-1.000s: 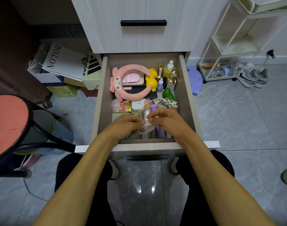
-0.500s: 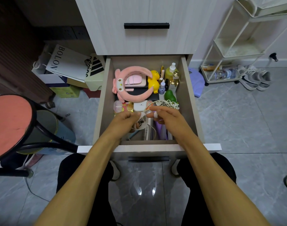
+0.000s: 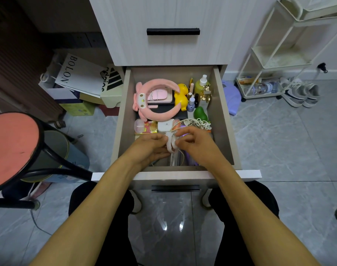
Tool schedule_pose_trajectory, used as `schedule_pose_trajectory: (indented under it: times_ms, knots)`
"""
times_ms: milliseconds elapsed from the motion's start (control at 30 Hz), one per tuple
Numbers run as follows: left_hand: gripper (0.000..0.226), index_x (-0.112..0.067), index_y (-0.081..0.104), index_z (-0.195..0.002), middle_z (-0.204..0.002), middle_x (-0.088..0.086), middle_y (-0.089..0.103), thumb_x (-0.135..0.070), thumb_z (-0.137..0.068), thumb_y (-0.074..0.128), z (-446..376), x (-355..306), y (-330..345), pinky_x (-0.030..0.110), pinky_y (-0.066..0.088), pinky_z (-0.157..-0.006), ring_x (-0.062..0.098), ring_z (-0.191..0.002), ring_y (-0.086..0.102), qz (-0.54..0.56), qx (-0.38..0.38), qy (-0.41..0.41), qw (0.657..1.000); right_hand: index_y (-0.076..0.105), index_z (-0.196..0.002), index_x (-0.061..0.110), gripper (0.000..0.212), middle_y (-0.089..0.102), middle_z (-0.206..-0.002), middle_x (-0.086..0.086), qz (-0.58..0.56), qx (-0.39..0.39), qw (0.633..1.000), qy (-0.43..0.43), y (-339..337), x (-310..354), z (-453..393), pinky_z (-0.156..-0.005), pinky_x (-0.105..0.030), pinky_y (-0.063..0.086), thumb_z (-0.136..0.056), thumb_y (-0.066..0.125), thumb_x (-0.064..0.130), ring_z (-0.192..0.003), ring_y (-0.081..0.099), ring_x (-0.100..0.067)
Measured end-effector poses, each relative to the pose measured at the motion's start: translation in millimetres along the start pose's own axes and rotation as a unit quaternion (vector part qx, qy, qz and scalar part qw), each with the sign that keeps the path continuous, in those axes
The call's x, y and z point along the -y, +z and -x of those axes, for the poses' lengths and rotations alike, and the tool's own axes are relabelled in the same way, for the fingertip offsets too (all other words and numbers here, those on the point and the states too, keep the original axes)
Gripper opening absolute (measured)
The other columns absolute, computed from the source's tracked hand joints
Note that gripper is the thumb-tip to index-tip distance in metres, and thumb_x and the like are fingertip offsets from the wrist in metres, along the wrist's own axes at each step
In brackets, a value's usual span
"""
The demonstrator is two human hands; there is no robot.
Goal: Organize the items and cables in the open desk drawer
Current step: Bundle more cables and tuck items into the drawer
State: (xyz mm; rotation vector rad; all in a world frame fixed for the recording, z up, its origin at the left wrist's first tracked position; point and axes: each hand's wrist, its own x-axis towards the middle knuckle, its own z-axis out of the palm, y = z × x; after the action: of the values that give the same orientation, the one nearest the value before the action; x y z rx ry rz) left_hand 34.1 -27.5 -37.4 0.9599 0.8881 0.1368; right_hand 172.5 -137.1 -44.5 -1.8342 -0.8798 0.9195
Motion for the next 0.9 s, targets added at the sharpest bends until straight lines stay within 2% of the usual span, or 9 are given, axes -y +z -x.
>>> schedule_pose_trajectory:
  times_ms: [167, 267, 333, 400, 467, 533, 633, 700, 900]
  knots:
    - [0.017, -0.002, 0.066, -0.108, -0.106, 0.017, 0.072, 0.000, -0.093, 0.058, 2.0, -0.7, 2.0, 0.030, 0.060, -0.075, 0.026, -0.092, 0.073, -0.009, 0.000, 0.007, 1.000, 0.071, -0.087, 0.024, 0.013, 0.073, -0.082, 0.003, 0.037, 0.003, 0.998, -0.054, 1.4, 1.9, 0.9, -0.083, -0.034, 0.057, -0.084, 0.070, 0.011, -0.083, 0.068, -0.010]
    - [0.019, 0.000, 0.066, -0.108, -0.107, 0.019, 0.071, 0.001, -0.090, 0.062, -0.1, 0.5, -0.5, 0.030, 0.060, -0.076, 0.027, -0.091, 0.072, 0.000, -0.026, 0.029, 0.999, 0.073, -0.084, 0.028, 0.020, 0.072, -0.086, 0.009, 0.004, 0.000, 0.997, -0.074, 0.7, 1.5, 1.2, -0.081, -0.023, 0.054, -0.084, 0.071, 0.008, -0.083, 0.067, -0.006]
    - [0.022, 0.000, 0.065, -0.110, -0.110, 0.020, 0.070, -0.001, -0.088, 0.065, -2.2, 1.0, -3.5, 0.032, 0.060, -0.078, 0.029, -0.094, 0.071, 0.006, -0.047, 0.034, 0.998, 0.072, -0.084, 0.025, 0.019, 0.072, -0.086, 0.007, -0.037, -0.016, 0.997, -0.064, 0.5, 1.2, 1.1, -0.080, -0.020, 0.053, -0.084, 0.072, 0.006, -0.081, 0.066, -0.007]
    - [0.022, 0.000, 0.065, -0.112, -0.110, 0.019, 0.070, -0.002, -0.090, 0.062, -3.5, 0.7, -5.7, 0.034, 0.059, -0.082, 0.030, -0.098, 0.070, 0.006, -0.037, 0.040, 0.999, 0.071, -0.092, 0.017, 0.012, 0.071, -0.092, -0.002, -0.078, -0.039, 0.996, -0.029, -0.7, 1.1, -0.2, -0.080, -0.023, 0.054, -0.085, 0.071, 0.008, -0.082, 0.065, -0.009]
    - [0.018, -0.003, 0.066, -0.108, -0.104, 0.015, 0.072, -0.002, -0.093, 0.056, -2.2, -0.9, -5.3, 0.035, 0.057, -0.084, 0.027, -0.095, 0.069, -0.001, 0.000, 0.048, 0.999, 0.068, -0.108, 0.016, 0.021, 0.069, -0.105, -0.004, -0.100, -0.031, 0.994, 0.016, -2.6, 0.7, -2.5, -0.083, -0.026, 0.054, -0.087, 0.069, 0.015, -0.090, 0.064, -0.008]
    - [0.020, -0.007, 0.067, -0.105, -0.098, 0.010, 0.073, -0.001, -0.095, 0.051, 0.1, -1.5, -3.3, 0.033, 0.057, -0.082, 0.023, -0.092, 0.070, -0.012, 0.036, 0.052, 0.998, 0.067, -0.117, 0.019, 0.028, 0.069, -0.112, 0.000, -0.100, 0.009, 0.994, 0.039, -3.2, 1.0, -2.4, -0.093, -0.031, 0.053, -0.089, 0.068, 0.021, -0.100, 0.065, -0.010]
    - [0.022, -0.006, 0.066, -0.108, -0.099, 0.010, 0.072, -0.001, -0.096, 0.048, 2.1, -2.0, -5.5, 0.033, 0.058, -0.080, 0.026, -0.093, 0.069, -0.004, 0.058, 0.048, 0.997, 0.074, -0.103, 0.025, 0.018, 0.074, -0.103, 0.001, -0.127, 0.058, 0.990, 0.029, -0.5, 4.8, 1.3, -0.096, -0.039, 0.053, -0.090, 0.066, 0.015, -0.100, 0.068, -0.018]
    - [0.023, -0.005, 0.065, -0.111, -0.102, 0.012, 0.071, -0.001, -0.096, 0.048, 3.3, -4.1, -6.5, 0.033, 0.058, -0.081, 0.028, -0.096, 0.069, -0.003, 0.059, 0.044, 0.997, 0.075, -0.096, 0.028, 0.019, 0.075, -0.100, 0.000, -0.139, 0.054, 0.988, 0.027, -2.1, 7.4, 3.3, -0.095, -0.044, 0.053, -0.089, 0.066, 0.012, -0.099, 0.068, -0.023]
    - [0.028, -0.006, 0.065, -0.113, -0.100, 0.011, 0.071, 0.002, -0.096, 0.044, 5.3, -1.6, -4.3, 0.033, 0.057, -0.078, 0.025, -0.092, 0.069, -0.009, 0.060, 0.036, 0.997, 0.074, -0.106, 0.018, 0.018, 0.074, -0.101, -0.003, -0.167, 0.059, 0.983, 0.056, -6.2, 8.2, 6.0, -0.094, -0.044, 0.054, -0.089, 0.067, 0.018, -0.100, 0.068, -0.026]
